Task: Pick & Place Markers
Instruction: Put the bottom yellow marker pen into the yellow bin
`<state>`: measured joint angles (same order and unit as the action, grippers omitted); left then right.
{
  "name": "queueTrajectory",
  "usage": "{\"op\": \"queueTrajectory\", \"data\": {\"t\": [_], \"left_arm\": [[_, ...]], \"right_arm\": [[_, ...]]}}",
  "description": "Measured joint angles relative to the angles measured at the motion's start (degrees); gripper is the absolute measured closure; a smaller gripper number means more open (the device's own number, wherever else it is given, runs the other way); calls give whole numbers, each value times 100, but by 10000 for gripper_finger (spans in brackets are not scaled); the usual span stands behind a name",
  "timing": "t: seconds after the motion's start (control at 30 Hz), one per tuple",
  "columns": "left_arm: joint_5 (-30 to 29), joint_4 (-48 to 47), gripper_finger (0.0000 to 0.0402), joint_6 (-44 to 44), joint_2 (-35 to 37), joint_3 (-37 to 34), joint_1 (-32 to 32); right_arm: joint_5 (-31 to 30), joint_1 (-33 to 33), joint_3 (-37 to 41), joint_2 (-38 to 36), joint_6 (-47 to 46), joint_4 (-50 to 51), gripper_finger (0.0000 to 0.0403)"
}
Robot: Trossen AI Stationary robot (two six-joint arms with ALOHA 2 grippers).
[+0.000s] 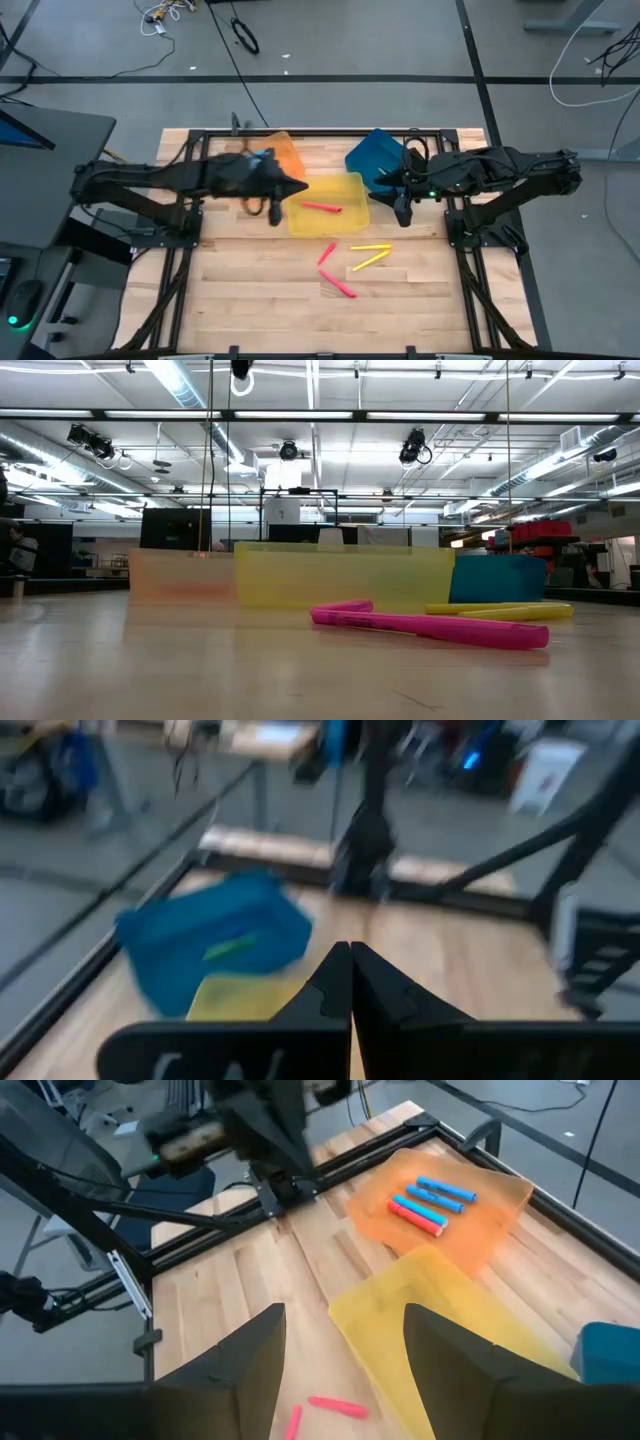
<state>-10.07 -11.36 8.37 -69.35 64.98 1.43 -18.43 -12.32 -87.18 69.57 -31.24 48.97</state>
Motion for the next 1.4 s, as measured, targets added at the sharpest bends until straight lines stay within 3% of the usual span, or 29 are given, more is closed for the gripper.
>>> {"op": "queueTrajectory", "data": {"t": [0.13, 0.27, 0.53, 0.9, 1.4], "left_arm": [[-208, 779, 400, -26, 562, -511, 254], [-485, 806, 399, -5, 927, -735, 391], [-535, 605, 398, 57, 1186, -917, 457], [-533, 407, 394, 152, 1160, -919, 455], [-414, 399, 395, 153, 1161, -919, 457]], "right_arm": [[409, 204, 0, 223, -108, -78, 197], [903, 250, 0, 595, -46, 191, 197], [1324, -114, 2, 1331, 291, 904, 197], [1337, -848, 2, 2332, 2028, 1843, 197], [1348, -967, 50, 3789, 2511, 1399, 162]]}}
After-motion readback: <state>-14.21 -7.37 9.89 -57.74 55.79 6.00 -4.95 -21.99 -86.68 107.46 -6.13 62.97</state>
